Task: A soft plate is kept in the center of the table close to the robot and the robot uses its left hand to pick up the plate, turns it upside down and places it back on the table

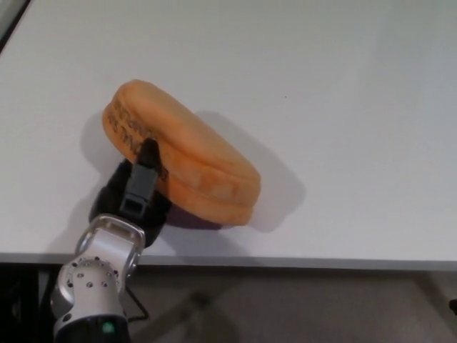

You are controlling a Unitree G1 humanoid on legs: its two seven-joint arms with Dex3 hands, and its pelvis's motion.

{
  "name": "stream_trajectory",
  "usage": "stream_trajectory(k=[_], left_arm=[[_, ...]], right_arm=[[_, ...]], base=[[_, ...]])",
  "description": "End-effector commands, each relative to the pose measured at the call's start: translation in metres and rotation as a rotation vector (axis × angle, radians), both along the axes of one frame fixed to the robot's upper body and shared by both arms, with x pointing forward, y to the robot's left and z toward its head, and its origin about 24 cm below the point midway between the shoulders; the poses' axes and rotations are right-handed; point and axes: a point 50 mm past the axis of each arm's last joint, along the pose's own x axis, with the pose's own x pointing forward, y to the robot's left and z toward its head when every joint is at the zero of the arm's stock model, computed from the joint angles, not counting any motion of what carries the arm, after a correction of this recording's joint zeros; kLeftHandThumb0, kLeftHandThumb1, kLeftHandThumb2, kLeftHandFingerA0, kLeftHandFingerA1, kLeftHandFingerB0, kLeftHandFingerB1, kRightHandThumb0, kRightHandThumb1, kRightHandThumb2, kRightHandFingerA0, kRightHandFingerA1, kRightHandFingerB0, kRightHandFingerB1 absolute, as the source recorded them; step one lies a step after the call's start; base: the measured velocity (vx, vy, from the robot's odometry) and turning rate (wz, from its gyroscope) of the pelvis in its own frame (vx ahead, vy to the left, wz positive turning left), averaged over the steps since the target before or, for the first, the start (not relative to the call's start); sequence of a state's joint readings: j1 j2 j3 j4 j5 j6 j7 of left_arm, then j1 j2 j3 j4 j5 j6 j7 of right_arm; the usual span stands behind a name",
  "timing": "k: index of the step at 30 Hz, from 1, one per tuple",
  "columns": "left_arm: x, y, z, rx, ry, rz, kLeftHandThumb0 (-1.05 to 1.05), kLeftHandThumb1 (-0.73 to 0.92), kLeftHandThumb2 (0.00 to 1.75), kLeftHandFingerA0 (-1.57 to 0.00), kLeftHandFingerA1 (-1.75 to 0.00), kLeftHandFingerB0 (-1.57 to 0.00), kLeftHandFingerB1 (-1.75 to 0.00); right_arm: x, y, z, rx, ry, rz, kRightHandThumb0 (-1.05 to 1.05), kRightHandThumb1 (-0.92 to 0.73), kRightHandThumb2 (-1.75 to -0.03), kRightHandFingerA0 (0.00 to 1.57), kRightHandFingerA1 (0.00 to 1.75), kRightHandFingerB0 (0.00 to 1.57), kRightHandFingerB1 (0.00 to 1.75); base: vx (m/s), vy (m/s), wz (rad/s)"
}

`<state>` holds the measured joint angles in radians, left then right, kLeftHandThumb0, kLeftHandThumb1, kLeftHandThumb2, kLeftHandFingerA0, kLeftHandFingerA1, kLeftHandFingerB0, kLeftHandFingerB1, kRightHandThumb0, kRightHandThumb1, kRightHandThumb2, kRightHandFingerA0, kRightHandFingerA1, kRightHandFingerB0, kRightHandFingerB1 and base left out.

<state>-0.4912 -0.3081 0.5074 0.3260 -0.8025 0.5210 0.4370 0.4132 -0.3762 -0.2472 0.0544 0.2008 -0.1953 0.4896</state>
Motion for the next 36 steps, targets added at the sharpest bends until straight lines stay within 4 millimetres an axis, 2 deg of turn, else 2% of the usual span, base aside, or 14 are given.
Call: stream_trajectory(k=[1, 3, 4, 5, 6, 10, 11, 12, 20, 21, 22, 32, 35, 36], left_arm=[[-0.013, -0.034, -0.022, 0.004, 0.236, -0.114, -0.03, 0.64, 0.68, -0.95, -1.75, -0.13, -0.37], [-0.016, -0.041, -0.027, 0.024, 0.272, -0.136, -0.09, 0.62, 0.67, -0.99, -1.75, -0.21, -0.37], [-0.017, -0.045, -0.029, 0.025, 0.285, -0.148, -0.1, 0.61, 0.67, -0.98, -1.75, -0.22, -0.37], [-0.018, -0.047, -0.03, 0.025, 0.289, -0.152, -0.1, 0.61, 0.67, -0.98, -1.75, -0.22, -0.37], [-0.019, -0.049, -0.031, 0.034, 0.289, -0.162, -0.1, 0.6, 0.68, -1.0, -1.75, -0.23, -0.38], [-0.022, -0.06, -0.032, 0.04, 0.285, -0.201, -0.16, 0.59, 0.68, -0.98, -1.75, -0.27, -0.37], [-0.022, -0.062, -0.031, 0.033, 0.291, -0.207, -0.22, 0.53, 0.8, -1.26, -1.58, -0.24, -0.48], [-0.022, -0.063, -0.031, 0.03, 0.294, -0.208, -0.17, 0.59, 0.67, -0.98, -1.75, -0.26, -0.4], [-0.022, -0.074, -0.025, 0.032, 0.27, -0.23, -0.18, 0.6, 0.66, -0.97, -1.75, -0.25, -0.39], [-0.021, -0.074, -0.023, 0.032, 0.265, -0.226, -0.2, 0.6, 0.65, -0.96, -1.75, -0.25, -0.4], [-0.02, -0.074, -0.022, 0.032, 0.262, -0.224, -0.21, 0.62, 0.63, -0.97, -1.75, -0.27, -0.39], [-0.019, -0.074, -0.019, 0.013, 0.234, -0.23, -0.22, 0.62, 0.65, -0.97, -1.75, -0.22, -0.4], [-0.019, -0.074, -0.018, 0.014, 0.223, -0.275, -0.23, 0.61, 0.64, -0.98, -1.75, -0.4, -0.52], [-0.019, -0.075, -0.018, 0.013, 0.223, -0.277, -0.23, 0.61, 0.64, -0.98, -1.75, -0.4, -0.52]], right_arm=[[0.003, -0.006, 0.003, -0.03, 0.011, -0.019, -0.75, -0.75, -1.11, 0.55, 0.59, 0.32, 0.5], [0.004, -0.007, 0.003, -0.039, 0.01, -0.022, -0.76, -0.74, -1.11, 0.56, 0.58, 0.32, 0.5], [0.004, -0.007, 0.003, -0.041, 0.009, -0.02, -0.78, -0.92, -0.69, 0.63, 0.43, 0.39, 0.34], [0.004, -0.007, 0.004, -0.041, 0.008, -0.019, -0.78, -0.92, -0.69, 0.63, 0.43, 0.39, 0.34], [0.004, -0.007, 0.004, -0.041, 0.008, -0.019, -0.76, -0.75, -1.11, 0.56, 0.58, 0.33, 0.5], [0.005, -0.007, 0.005, -0.033, 0.002, -0.018, -0.75, -0.74, -1.11, 0.57, 0.58, 0.32, 0.5], [0.005, -0.008, 0.004, -0.03, 0.003, -0.017, -0.76, -0.74, -1.1, 0.56, 0.58, 0.31, 0.5], [0.005, -0.008, 0.004, -0.029, 0.005, -0.017, -0.76, -0.74, -1.11, 0.56, 0.58, 0.31, 0.49], [0.005, -0.008, 0.004, -0.029, 0.003, -0.019, -0.74, -0.72, -1.1, 0.57, 0.59, 0.31, 0.49], [0.006, -0.007, 0.005, -0.026, 0.005, -0.023, -0.79, -0.9, -0.7, 0.67, 0.45, 0.39, 0.35], [0.006, -0.007, 0.005, -0.024, 0.007, -0.023, -0.74, -0.72, -1.1, 0.57, 0.59, 0.31, 0.49], [0.006, -0.007, 0.005, -0.028, 0.008, -0.025, -0.76, -0.73, -1.11, 0.57, 0.58, 0.32, 0.49], [0.006, -0.007, 0.005, -0.031, 0.003, -0.02, -0.75, -0.74, -1.11, 0.57, 0.59, 0.33, 0.5], [0.007, -0.007, 0.005, -0.031, 0.002, -0.02, -0.75, -0.74, -1.11, 0.57, 0.59, 0.33, 0.5]], base=[[0.0, 0.0, 0.0], [0.0, 0.0, 0.0], [0.0, 0.0, 0.0], [0.0, 0.0, 0.0], [0.0, 0.0, 0.0], [0.0, 0.0, 0.0], [0.0, 0.0, 0.0], [0.0, 0.0, 0.0], [0.0, 0.0, 0.0], [0.0, 0.0, 0.0], [0.0, 0.0, 0.0], [0.0, 0.0, 0.0], [0.0, 0.0, 0.0], [0.0, 0.0, 0.0]])
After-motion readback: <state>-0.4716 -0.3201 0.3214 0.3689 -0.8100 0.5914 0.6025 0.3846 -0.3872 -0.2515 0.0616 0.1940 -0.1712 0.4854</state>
